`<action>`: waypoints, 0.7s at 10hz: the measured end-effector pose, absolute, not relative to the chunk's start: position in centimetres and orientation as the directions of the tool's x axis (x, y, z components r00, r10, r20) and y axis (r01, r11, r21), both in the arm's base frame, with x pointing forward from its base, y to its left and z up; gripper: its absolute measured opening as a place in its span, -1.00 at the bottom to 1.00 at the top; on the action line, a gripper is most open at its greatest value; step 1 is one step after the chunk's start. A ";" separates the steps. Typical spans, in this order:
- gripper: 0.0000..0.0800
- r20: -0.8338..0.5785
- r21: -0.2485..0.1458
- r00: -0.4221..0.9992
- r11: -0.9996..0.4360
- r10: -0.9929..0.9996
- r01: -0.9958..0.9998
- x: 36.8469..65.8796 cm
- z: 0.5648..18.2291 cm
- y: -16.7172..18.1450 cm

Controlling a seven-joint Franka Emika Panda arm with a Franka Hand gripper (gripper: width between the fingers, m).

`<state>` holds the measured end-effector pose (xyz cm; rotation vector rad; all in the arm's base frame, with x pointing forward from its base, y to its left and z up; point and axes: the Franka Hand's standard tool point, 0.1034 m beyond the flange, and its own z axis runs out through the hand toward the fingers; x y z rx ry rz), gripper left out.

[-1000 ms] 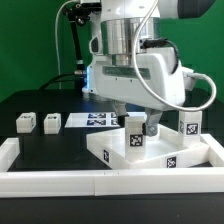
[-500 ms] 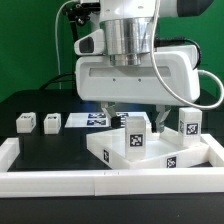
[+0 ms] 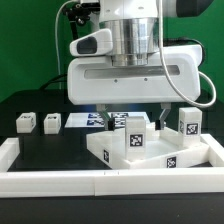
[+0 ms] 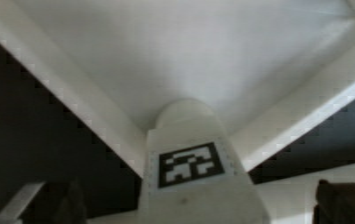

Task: Assemble square table

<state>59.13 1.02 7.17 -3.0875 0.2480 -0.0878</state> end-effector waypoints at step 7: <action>-0.27 0.060 -0.034 0.995 -0.996 -0.081 -0.079 59.2 7.2 0.8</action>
Offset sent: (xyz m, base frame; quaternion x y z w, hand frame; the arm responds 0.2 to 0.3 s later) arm 0.0000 0.0000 0.0000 0.0000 0.0000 0.0000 1.0000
